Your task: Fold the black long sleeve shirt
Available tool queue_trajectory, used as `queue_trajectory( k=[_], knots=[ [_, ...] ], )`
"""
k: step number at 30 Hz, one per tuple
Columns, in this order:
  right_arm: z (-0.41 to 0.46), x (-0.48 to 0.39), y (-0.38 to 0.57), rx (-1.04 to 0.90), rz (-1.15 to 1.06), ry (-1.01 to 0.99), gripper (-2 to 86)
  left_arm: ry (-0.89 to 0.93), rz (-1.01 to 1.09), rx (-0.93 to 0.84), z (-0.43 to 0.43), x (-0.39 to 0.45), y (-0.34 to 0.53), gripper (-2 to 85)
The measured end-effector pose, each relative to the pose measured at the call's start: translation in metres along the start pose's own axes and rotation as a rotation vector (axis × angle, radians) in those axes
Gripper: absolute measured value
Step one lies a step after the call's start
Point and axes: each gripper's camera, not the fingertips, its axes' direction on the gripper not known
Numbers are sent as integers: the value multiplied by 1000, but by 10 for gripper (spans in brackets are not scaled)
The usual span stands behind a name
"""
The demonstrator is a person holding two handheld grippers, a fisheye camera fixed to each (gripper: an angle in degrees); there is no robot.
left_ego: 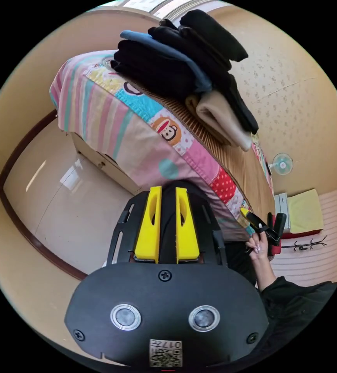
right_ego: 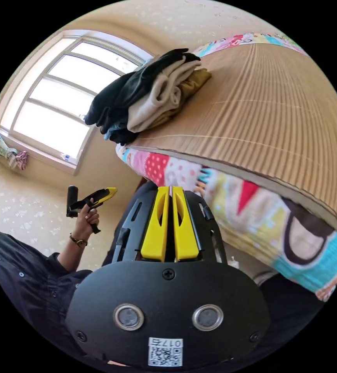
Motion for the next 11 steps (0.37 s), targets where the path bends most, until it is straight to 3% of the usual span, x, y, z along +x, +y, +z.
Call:
queue_trajectory(
  k=[4, 8, 11],
  knots=[
    [-78, 34, 53, 79, 73, 286, 75, -33, 203, 32, 6, 59, 2, 83],
    [-141, 59, 77, 240, 209, 524, 133, 19, 472, 87, 40, 173, -14, 127],
    [-166, 77, 71, 343, 309, 590, 159, 59, 558, 90, 82, 251, -29, 158]
  ],
)
